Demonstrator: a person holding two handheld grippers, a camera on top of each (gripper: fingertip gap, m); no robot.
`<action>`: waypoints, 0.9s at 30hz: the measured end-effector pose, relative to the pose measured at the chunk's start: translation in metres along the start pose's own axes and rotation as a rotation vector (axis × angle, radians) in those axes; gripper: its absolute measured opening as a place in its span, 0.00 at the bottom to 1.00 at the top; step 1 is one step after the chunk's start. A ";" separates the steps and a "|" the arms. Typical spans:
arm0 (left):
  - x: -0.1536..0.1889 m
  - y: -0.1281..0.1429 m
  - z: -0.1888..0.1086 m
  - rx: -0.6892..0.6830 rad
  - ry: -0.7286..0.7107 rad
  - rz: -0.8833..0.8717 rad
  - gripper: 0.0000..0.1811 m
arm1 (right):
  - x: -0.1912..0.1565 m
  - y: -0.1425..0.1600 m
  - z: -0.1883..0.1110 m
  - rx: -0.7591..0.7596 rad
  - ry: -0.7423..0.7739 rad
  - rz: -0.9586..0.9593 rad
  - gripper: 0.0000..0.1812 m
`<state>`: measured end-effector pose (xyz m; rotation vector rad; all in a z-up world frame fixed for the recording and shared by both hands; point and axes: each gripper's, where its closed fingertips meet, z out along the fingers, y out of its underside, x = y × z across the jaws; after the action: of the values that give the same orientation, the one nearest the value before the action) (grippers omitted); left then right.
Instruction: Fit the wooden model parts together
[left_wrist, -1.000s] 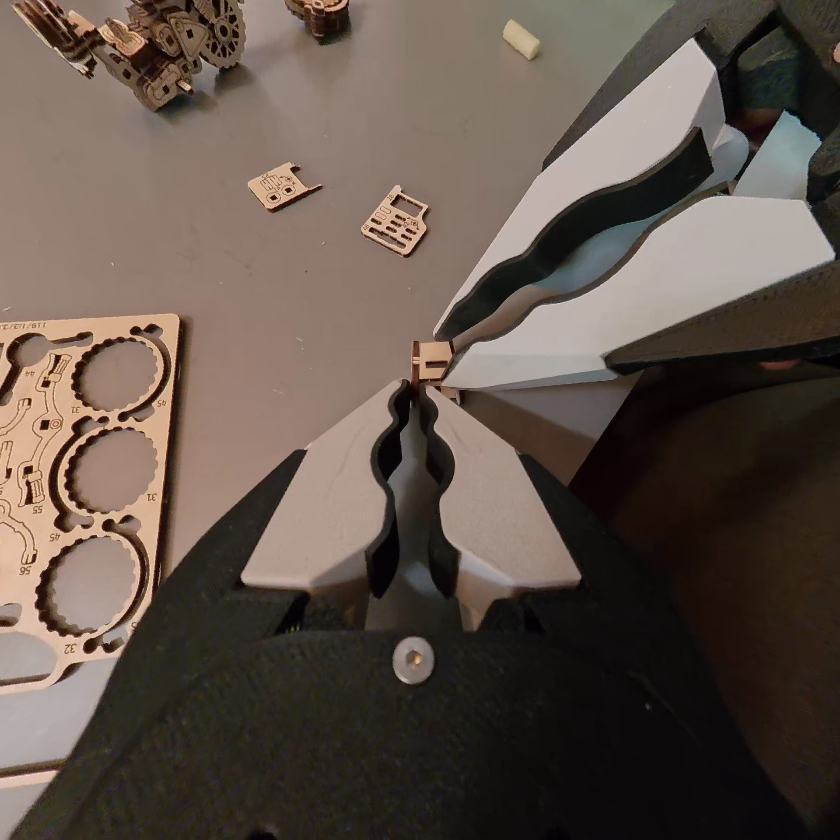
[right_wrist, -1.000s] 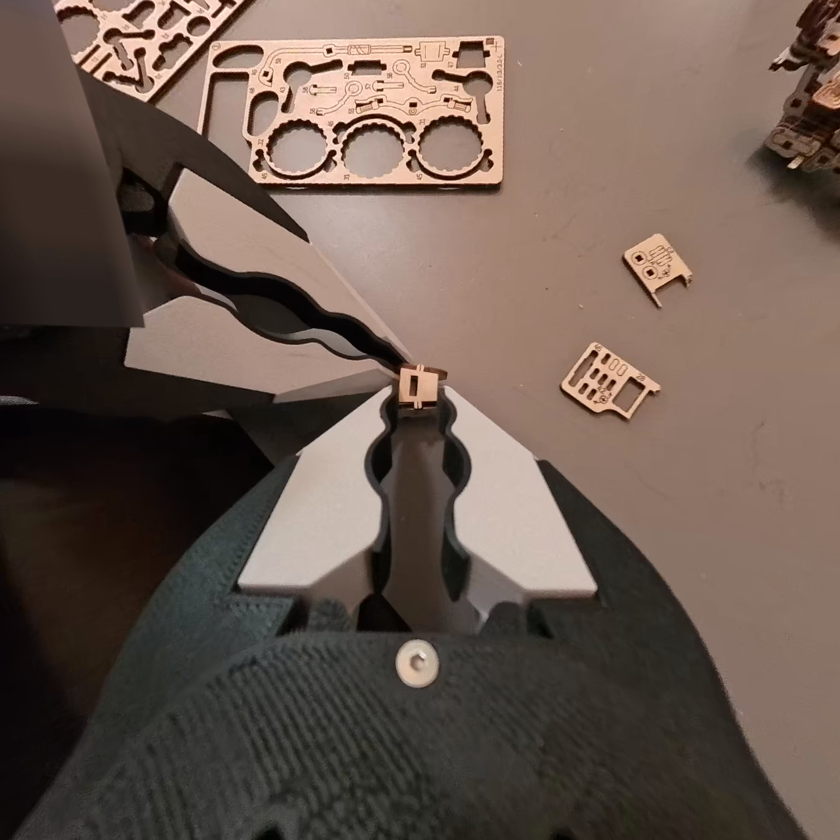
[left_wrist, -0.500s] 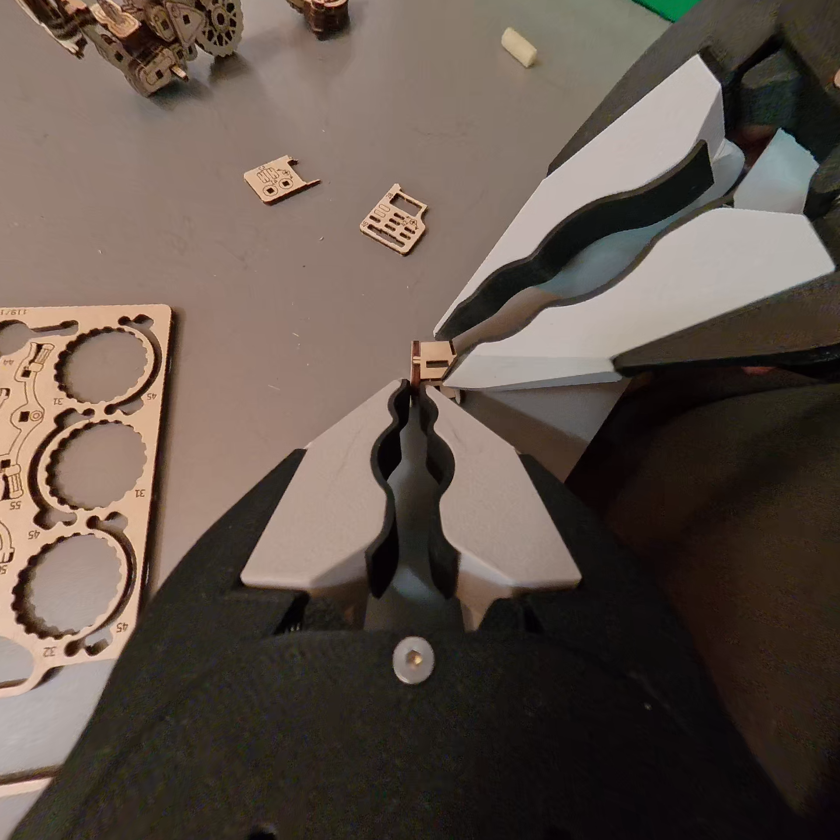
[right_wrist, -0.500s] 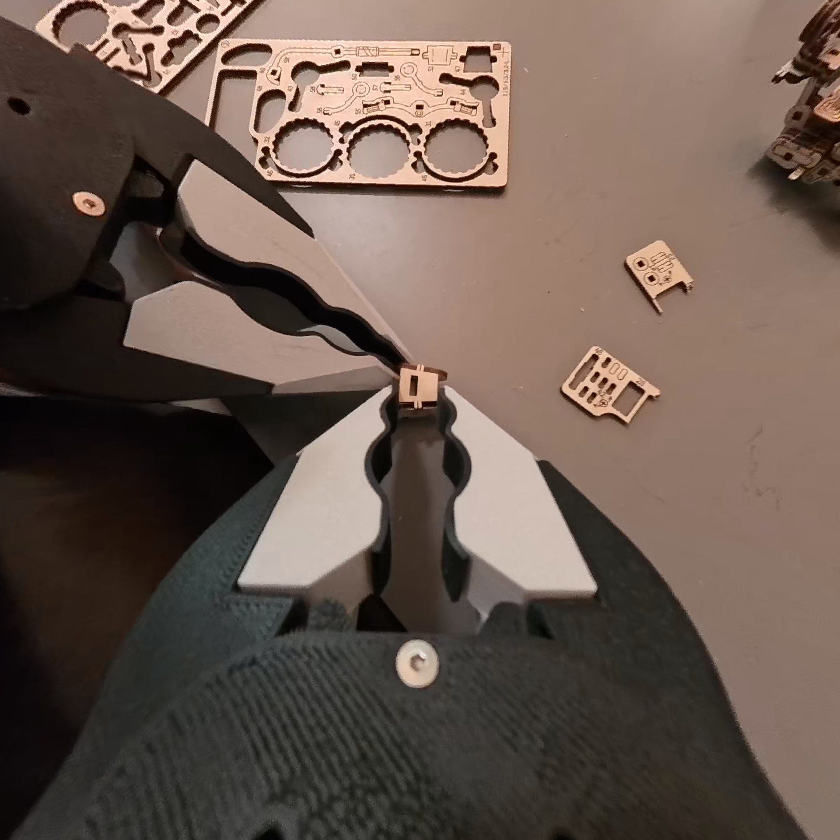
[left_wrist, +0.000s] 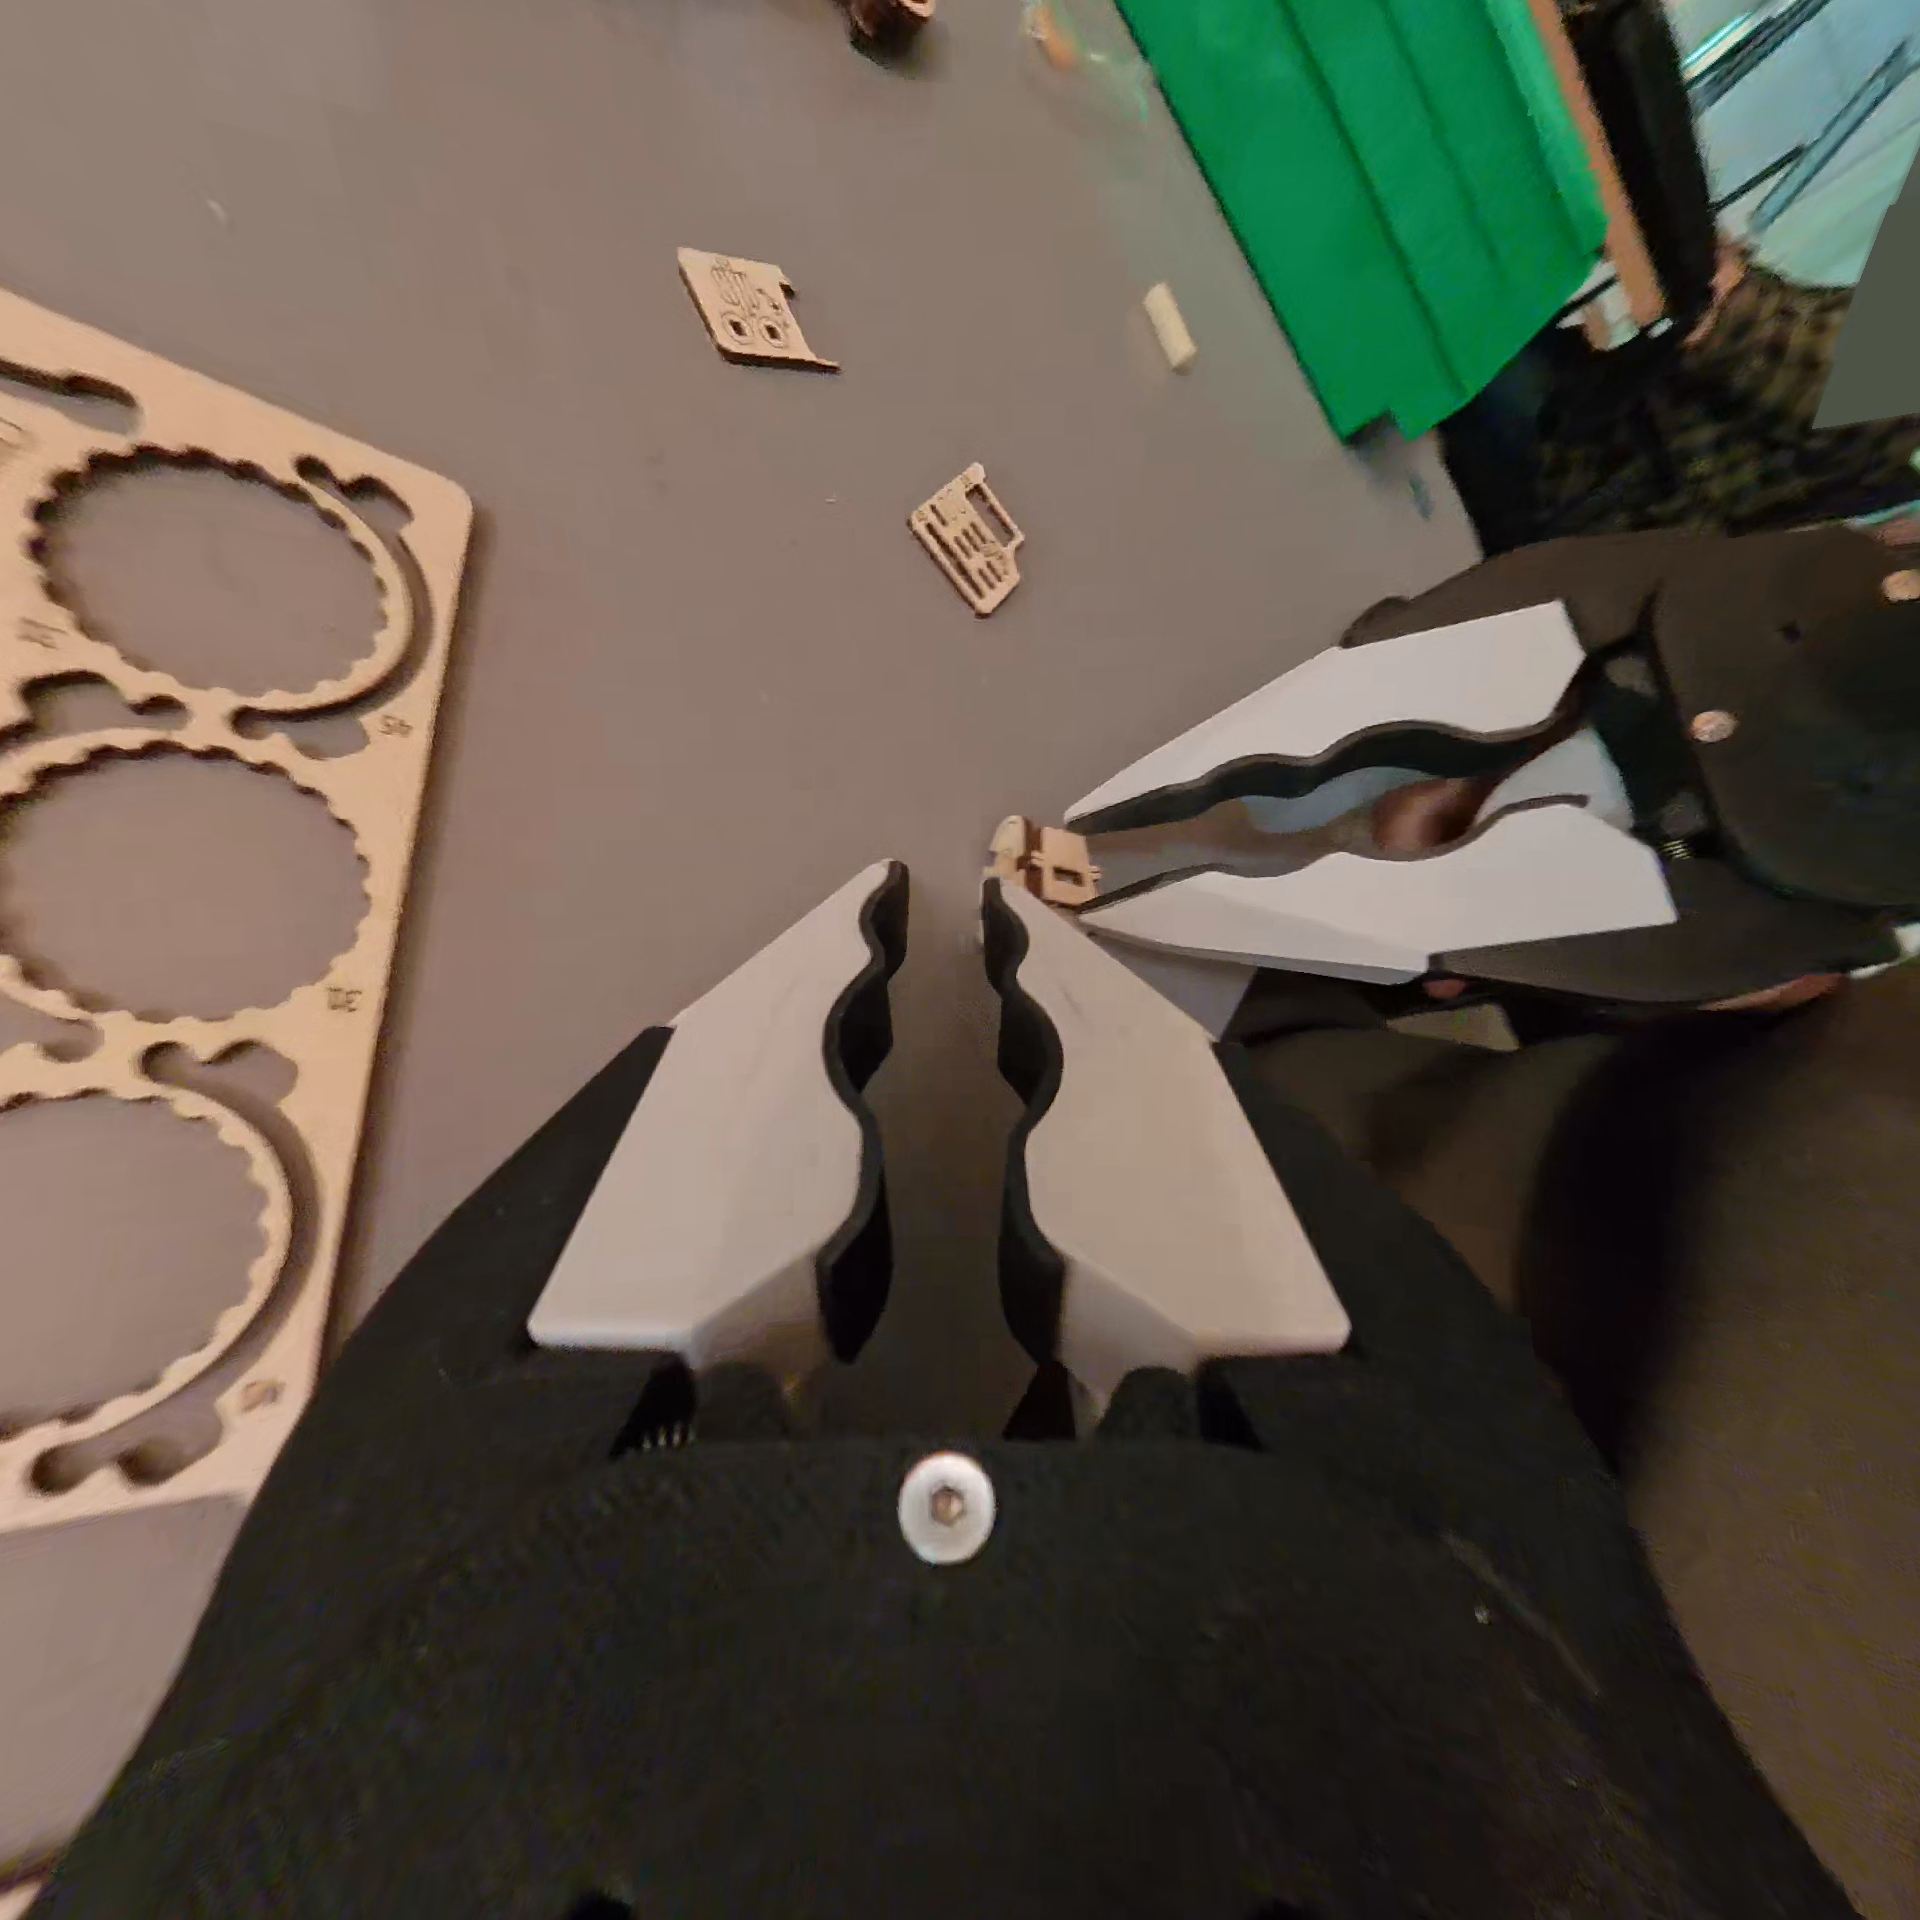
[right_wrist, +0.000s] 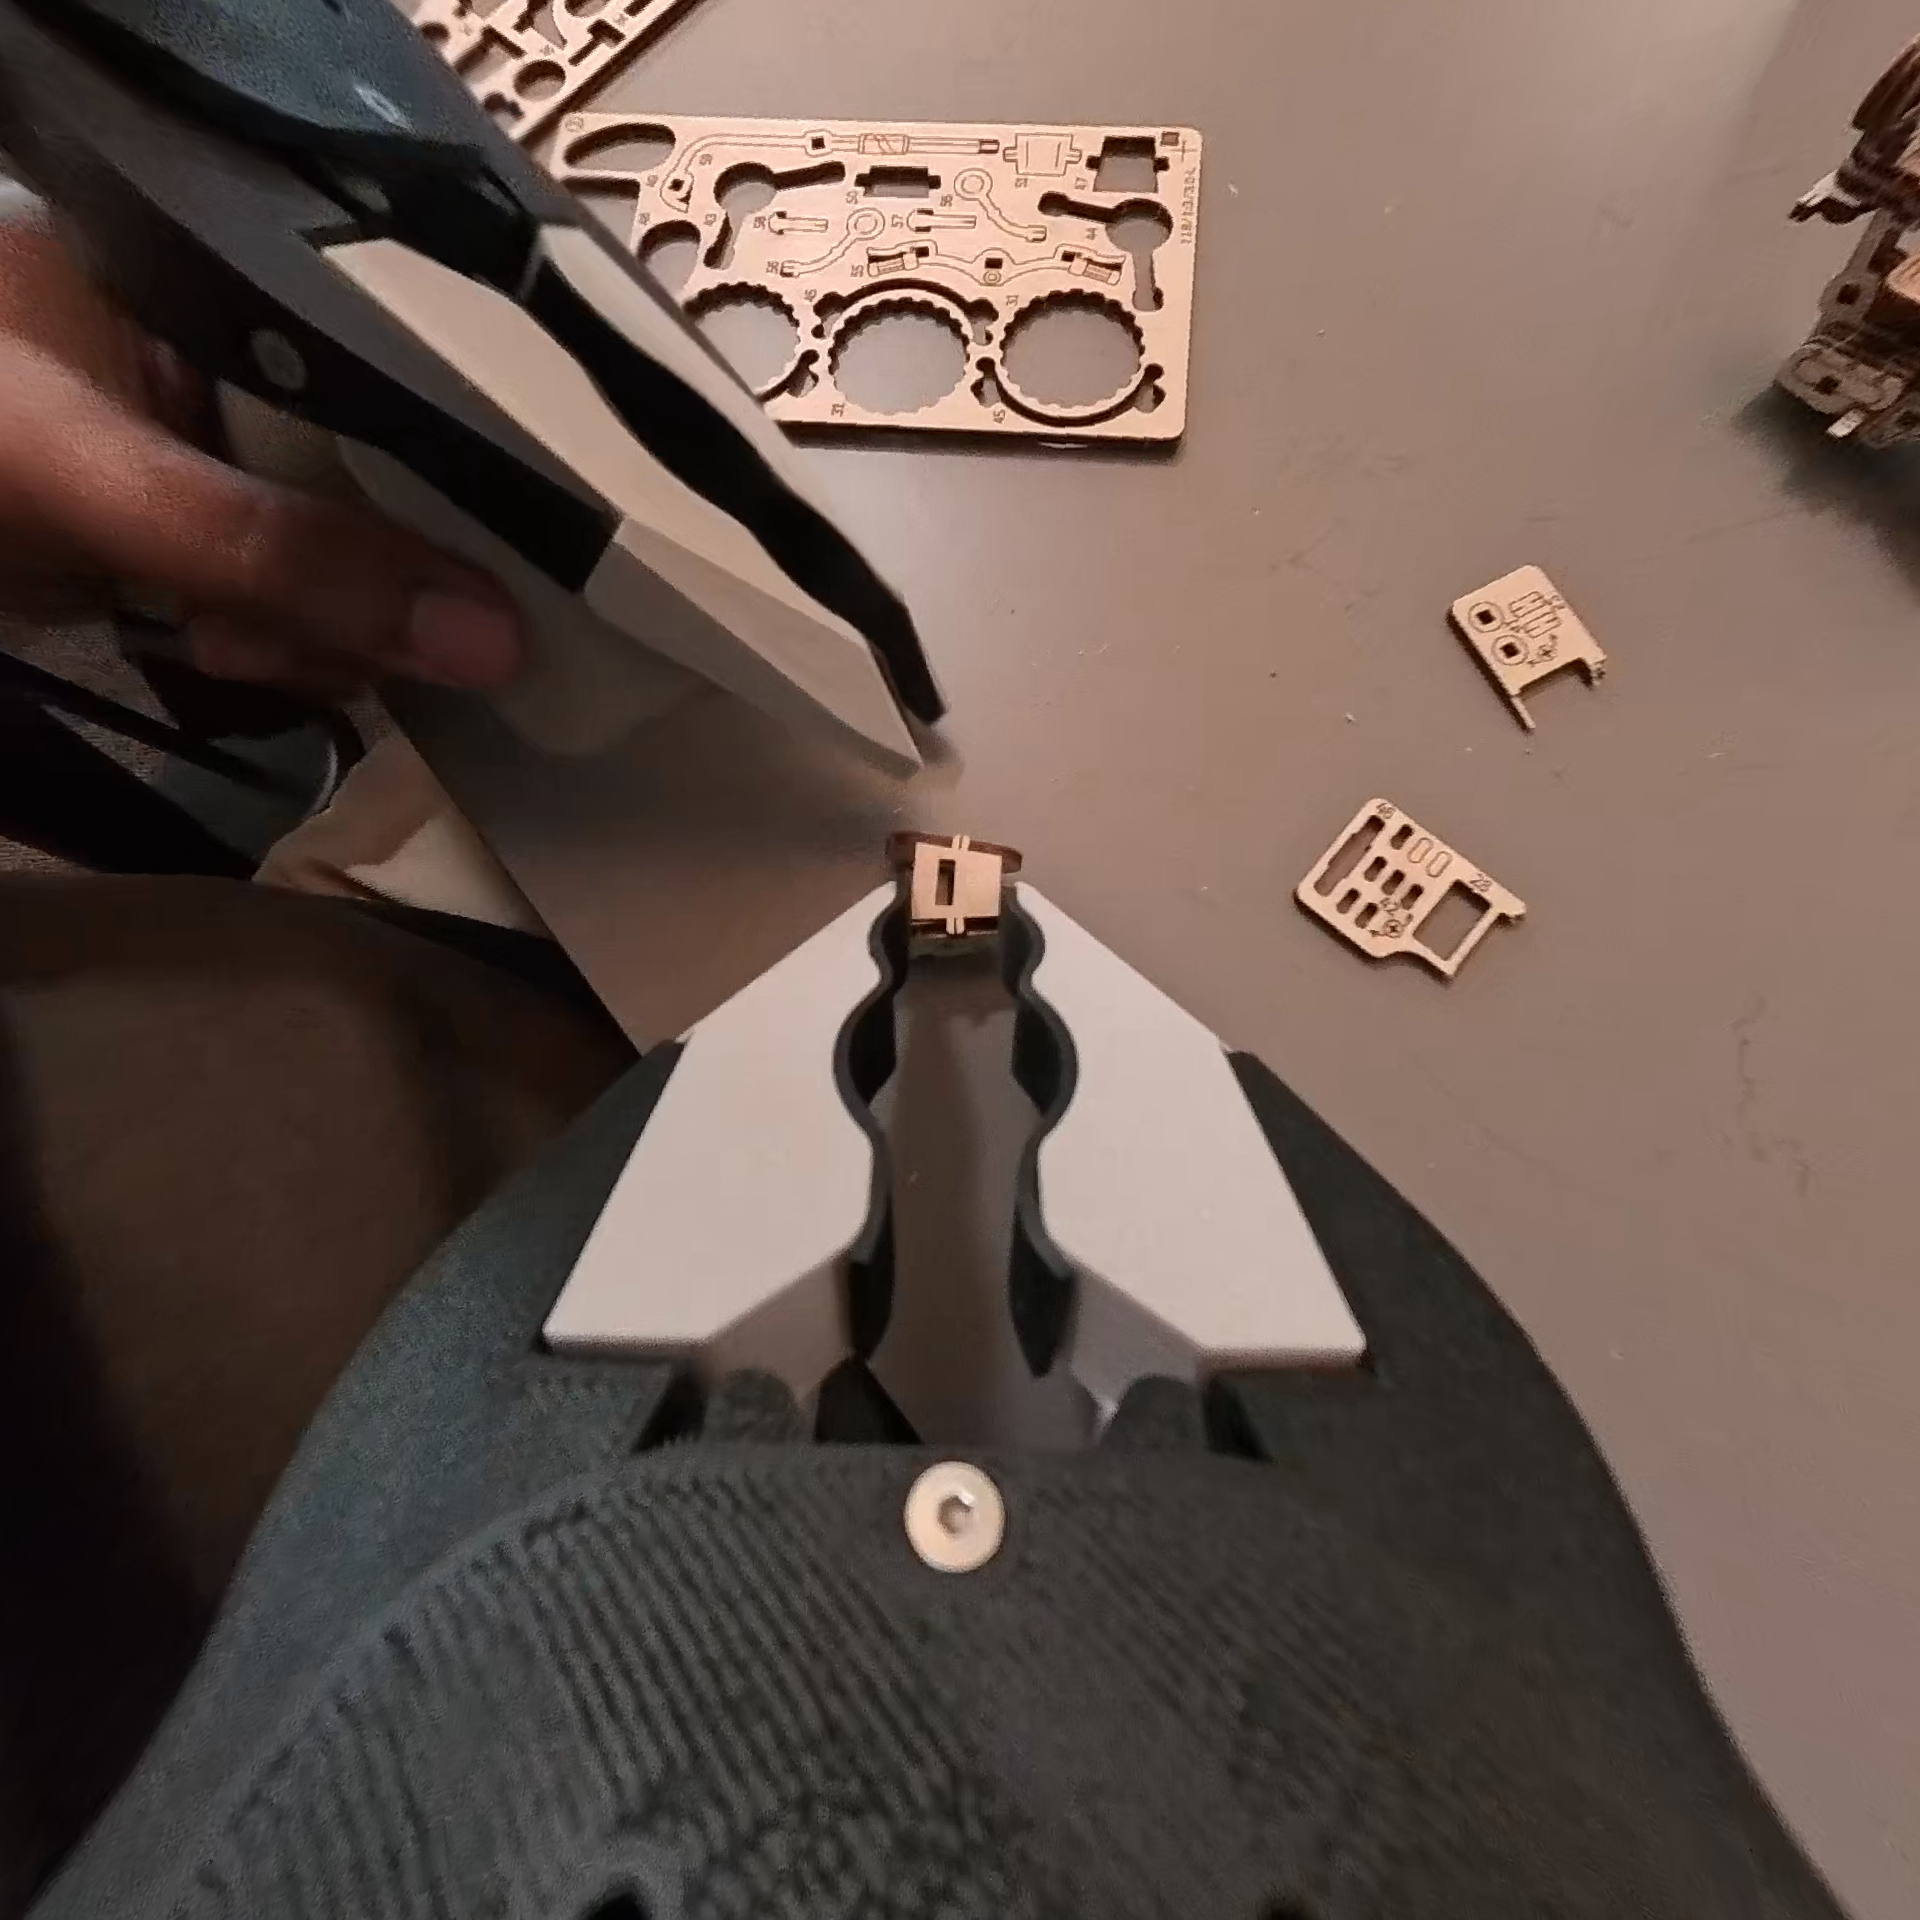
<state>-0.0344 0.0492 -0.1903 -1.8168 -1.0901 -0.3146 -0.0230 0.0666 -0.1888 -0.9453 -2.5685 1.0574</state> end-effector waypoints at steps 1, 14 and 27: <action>0.004 0.000 0.002 -0.002 0.027 -0.020 0.07 | 0.000 0.000 0.000 0.002 -0.004 0.001 0.08; 0.012 -0.001 0.015 0.001 0.054 -0.030 0.06 | 0.001 0.000 0.000 0.012 -0.018 0.000 0.08; 0.013 0.001 0.013 0.001 0.057 -0.024 0.04 | 0.000 0.000 -0.001 0.020 -0.003 -0.028 0.08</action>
<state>-0.0298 0.0666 -0.1895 -1.7842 -1.0722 -0.3778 -0.0230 0.0673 -0.1884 -0.9015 -2.5607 1.0764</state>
